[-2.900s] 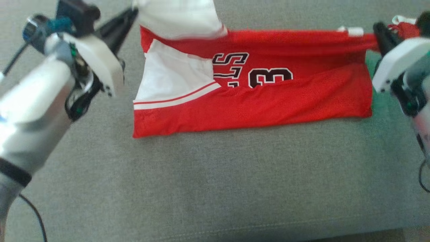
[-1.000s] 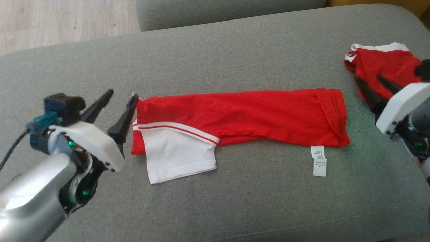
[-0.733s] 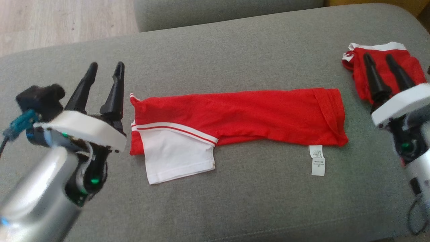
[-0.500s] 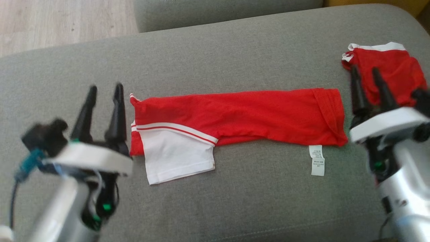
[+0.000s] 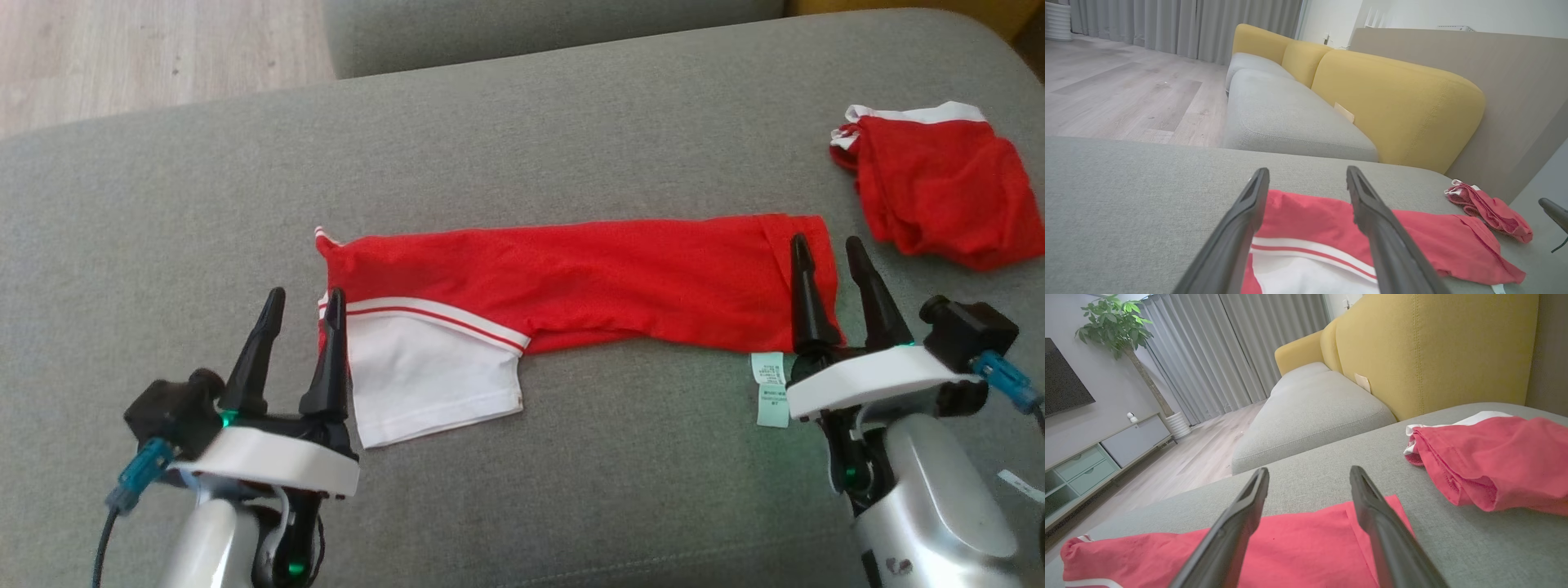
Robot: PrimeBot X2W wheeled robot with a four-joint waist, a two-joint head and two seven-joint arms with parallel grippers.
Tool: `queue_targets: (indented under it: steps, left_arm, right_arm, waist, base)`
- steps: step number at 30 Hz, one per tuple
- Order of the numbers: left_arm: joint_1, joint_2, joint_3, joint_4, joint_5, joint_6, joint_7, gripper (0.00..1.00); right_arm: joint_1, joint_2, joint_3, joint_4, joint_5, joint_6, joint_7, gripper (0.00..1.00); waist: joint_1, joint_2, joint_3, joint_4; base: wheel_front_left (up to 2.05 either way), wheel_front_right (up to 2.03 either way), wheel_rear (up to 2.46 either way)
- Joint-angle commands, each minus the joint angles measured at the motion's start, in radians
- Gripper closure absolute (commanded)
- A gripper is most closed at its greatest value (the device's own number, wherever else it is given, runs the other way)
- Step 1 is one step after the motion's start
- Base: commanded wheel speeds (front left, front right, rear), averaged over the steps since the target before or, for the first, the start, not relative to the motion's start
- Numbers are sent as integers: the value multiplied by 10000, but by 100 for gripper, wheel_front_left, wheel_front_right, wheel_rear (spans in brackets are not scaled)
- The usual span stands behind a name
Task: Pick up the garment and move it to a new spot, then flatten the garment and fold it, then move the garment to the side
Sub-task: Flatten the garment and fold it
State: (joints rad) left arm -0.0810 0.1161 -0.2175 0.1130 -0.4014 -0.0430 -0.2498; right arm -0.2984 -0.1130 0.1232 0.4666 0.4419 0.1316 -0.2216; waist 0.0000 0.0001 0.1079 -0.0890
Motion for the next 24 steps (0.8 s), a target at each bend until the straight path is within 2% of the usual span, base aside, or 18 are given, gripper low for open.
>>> queue_targets:
  steps: [1, 8, 15, 24]
  left_arm:
    - [-338, -10, 519, -258, 165, -114, -119, 0]
    - [-522, -408, 890, -16, 680, -587, -120, 0]
    - [-771, -578, 809, 199, 905, -794, -120, 0]
    - [-1031, -635, 654, 387, 927, -859, -120, 0]
  right_arm:
    - [-139, 64, 109, -408, -141, -9, -79, 0]
    - [-185, 189, -465, -525, -618, -9, 286, 0]
    - [-716, 391, -2023, 715, -1605, -9, 1157, 0]
    - [-1556, 555, -3469, 2519, -3102, -9, 1450, 0]
  waist:
    - [0, -1, 17, 26]
    - [0, -1, 242, 211]
    - [0, -1, 716, 583]
    - [0, -1, 1135, 943]
  base:
    - [0, 0, 0]
    - [0, 0, 0]
    - [0, 0, 0]
    - [0, 0, 0]
